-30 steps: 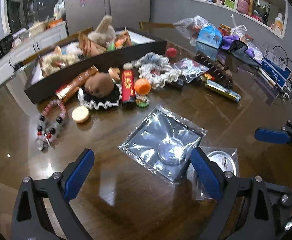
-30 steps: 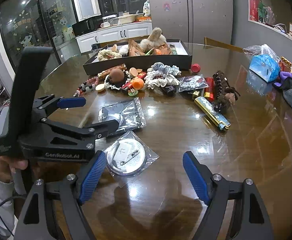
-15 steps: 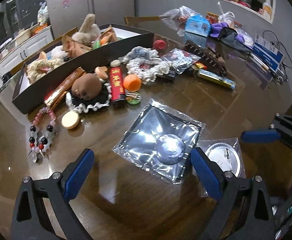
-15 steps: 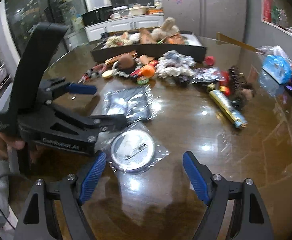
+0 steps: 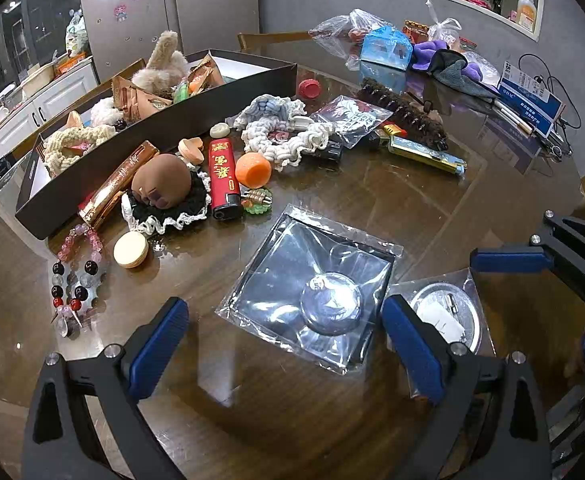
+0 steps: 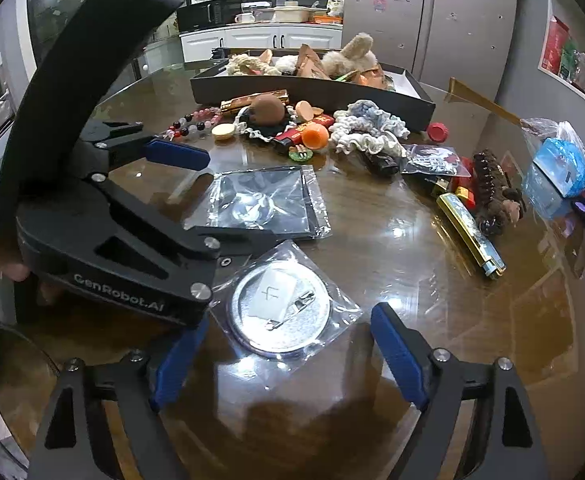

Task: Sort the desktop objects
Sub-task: 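Move the left gripper to the dark silver bag while the right approaches the clear disc bag, then close the left gripper on the edge of the dark silver bag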

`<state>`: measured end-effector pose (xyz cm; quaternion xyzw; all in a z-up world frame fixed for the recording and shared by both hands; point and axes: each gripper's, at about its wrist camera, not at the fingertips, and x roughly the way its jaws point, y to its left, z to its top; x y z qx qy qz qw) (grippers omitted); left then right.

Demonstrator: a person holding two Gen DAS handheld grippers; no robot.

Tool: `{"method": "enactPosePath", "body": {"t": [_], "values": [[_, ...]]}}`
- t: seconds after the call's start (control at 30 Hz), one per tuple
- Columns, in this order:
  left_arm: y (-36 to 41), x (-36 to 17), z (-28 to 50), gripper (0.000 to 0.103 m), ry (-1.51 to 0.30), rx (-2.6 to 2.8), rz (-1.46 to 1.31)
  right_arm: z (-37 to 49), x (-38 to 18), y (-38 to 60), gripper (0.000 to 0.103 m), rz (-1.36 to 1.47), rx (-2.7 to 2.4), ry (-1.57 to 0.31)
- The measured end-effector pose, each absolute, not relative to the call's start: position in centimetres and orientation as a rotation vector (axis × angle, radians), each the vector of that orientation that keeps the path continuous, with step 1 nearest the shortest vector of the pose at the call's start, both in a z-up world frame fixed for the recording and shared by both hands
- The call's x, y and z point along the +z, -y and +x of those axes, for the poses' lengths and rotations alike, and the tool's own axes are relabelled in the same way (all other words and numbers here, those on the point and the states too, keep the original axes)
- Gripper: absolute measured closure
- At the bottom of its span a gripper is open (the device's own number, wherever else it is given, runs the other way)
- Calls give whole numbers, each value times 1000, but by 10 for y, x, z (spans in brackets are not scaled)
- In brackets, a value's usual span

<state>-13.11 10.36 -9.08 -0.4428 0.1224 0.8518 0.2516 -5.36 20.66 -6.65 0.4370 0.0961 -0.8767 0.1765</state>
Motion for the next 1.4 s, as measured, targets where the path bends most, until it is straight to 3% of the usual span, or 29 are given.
{"method": "enactPosePath", "body": {"t": [0.77, 0.87, 1.0, 1.4], "values": [[-102, -92, -131, 2, -331, 2321, -1213, -58, -67, -207, 17, 1244, -2515, -253], [-101, -91, -129, 7, -325, 2326, -1205, -59, -67, -208, 18, 1249, -2527, -247], [-103, -88, -125, 23, -330, 2315, -1174, -60, -66, -211, 26, 1255, -2543, -237], [-102, -84, -117, 41, -303, 2348, -1165, -60, -65, -215, 36, 1277, -2557, -228]]}}
